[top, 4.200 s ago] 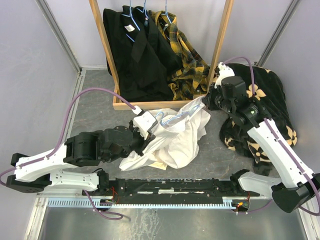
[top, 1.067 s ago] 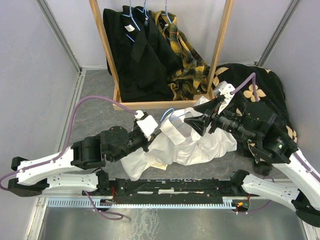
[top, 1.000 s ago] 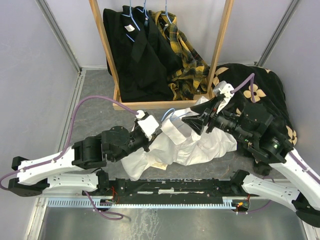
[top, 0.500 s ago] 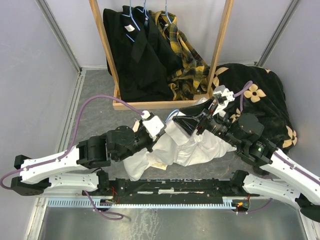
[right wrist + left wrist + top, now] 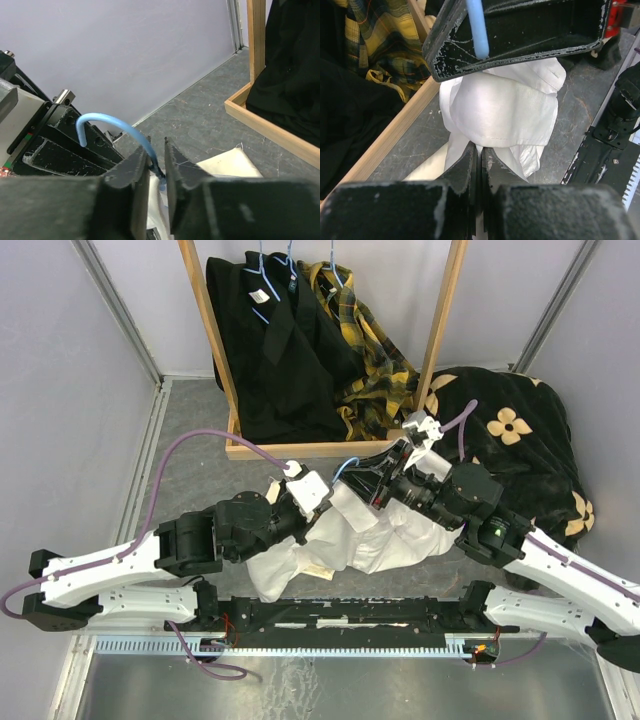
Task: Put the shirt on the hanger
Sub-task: Hang the shirt on the hanger.
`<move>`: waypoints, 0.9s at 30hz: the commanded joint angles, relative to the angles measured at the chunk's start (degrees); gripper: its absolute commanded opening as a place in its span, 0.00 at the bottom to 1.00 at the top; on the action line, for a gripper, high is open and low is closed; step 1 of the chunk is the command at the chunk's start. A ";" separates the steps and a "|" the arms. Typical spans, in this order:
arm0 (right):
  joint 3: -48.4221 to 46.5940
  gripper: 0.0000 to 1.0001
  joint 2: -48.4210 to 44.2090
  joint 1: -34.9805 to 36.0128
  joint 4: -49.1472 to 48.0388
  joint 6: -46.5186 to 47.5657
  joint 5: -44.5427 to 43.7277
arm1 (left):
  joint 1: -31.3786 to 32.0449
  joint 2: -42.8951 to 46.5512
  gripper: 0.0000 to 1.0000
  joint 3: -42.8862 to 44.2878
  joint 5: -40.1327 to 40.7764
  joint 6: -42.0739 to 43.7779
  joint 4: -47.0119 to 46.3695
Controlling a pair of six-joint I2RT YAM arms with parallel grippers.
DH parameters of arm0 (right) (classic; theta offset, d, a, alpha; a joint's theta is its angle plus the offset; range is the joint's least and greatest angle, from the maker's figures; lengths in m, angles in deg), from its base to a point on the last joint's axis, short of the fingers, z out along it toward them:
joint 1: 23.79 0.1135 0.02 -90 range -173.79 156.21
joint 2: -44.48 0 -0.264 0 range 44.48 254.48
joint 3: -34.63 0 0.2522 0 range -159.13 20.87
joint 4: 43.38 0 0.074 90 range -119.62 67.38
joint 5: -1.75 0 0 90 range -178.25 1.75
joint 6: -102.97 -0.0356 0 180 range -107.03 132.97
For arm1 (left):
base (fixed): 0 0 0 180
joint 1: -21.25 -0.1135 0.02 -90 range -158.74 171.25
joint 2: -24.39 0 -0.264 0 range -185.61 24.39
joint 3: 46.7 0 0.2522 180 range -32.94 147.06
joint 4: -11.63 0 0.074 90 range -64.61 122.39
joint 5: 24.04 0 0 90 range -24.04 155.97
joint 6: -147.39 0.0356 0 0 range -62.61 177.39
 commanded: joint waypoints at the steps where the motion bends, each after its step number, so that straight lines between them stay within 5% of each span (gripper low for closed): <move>1: -0.46 0.20 -0.55 0.52 -1.87 1.21 -1.02 | -0.13 0.32 0.03 0.65 -0.17 -2.87 -4.54; 6: -2.51 0.01 -1.46 0.54 0.94 4.45 -1.66 | -0.10 0.32 0.09 0.37 -0.15 -3.49 -3.97; 14: -8.06 0.00 -4.60 0.60 8.58 13.07 -4.55 | -0.13 2.31 0.42 -1.37 -1.06 -4.83 -2.39; 27: -14.18 0.00 -8.04 0.60 18.05 19.99 -7.40 | -0.14 10.74 0.44 -8.66 -1.51 -8.64 0.01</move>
